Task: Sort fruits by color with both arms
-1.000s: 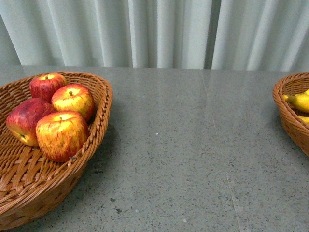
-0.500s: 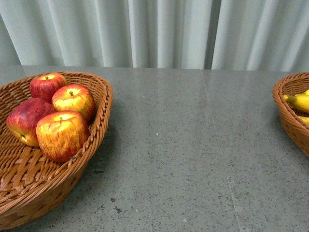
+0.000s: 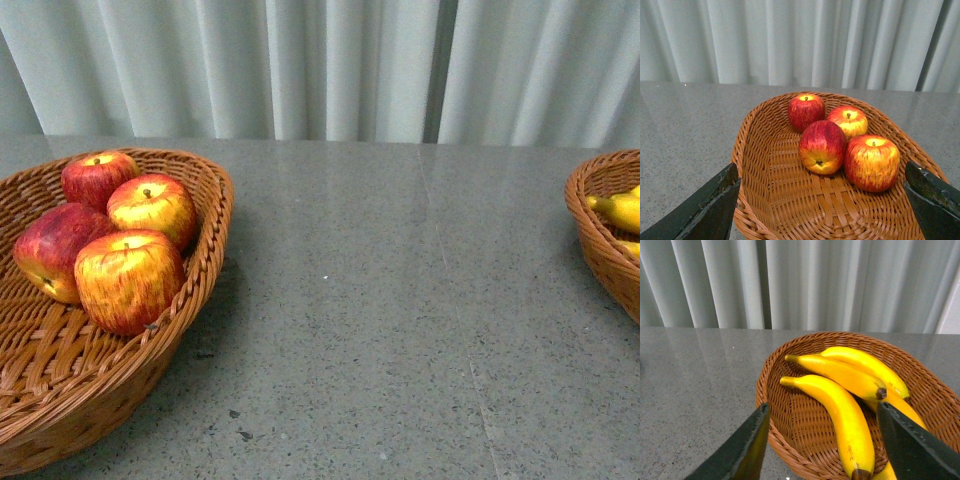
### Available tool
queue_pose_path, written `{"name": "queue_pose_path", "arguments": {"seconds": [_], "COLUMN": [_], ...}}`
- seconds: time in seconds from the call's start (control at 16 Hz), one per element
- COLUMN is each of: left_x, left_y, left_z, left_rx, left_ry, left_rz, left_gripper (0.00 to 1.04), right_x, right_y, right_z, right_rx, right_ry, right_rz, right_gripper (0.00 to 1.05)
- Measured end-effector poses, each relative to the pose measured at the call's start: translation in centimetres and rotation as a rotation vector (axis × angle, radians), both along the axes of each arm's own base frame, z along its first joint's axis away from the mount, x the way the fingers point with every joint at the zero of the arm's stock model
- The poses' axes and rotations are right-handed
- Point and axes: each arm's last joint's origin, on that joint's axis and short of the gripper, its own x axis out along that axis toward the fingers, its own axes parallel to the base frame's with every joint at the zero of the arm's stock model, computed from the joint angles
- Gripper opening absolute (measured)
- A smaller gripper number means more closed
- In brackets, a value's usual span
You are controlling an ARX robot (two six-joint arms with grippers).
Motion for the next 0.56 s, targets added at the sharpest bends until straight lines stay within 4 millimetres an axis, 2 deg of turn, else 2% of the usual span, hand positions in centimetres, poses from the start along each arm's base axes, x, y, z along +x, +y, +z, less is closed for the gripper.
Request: {"name": "queue_pose_path", "arguments": {"seconds": [0.19,0.56], "left_x": [0.00,0.00], "left_y": [0.00,0.00], "left_z": [0.00,0.00], "left_rx": [0.000,0.000], "left_ry": [0.000,0.000], "left_rz": [0.000,0.000], "left_gripper": [0.98,0.98], "right_x": [0.00,0.00], "right_y": [0.00,0.00], "right_z": [0.00,0.00], "right_rx": [0.000,0.000], "right_ry": [0.000,0.000], "right_rz": [0.000,0.000], "right_gripper": [0.98,0.98]}}
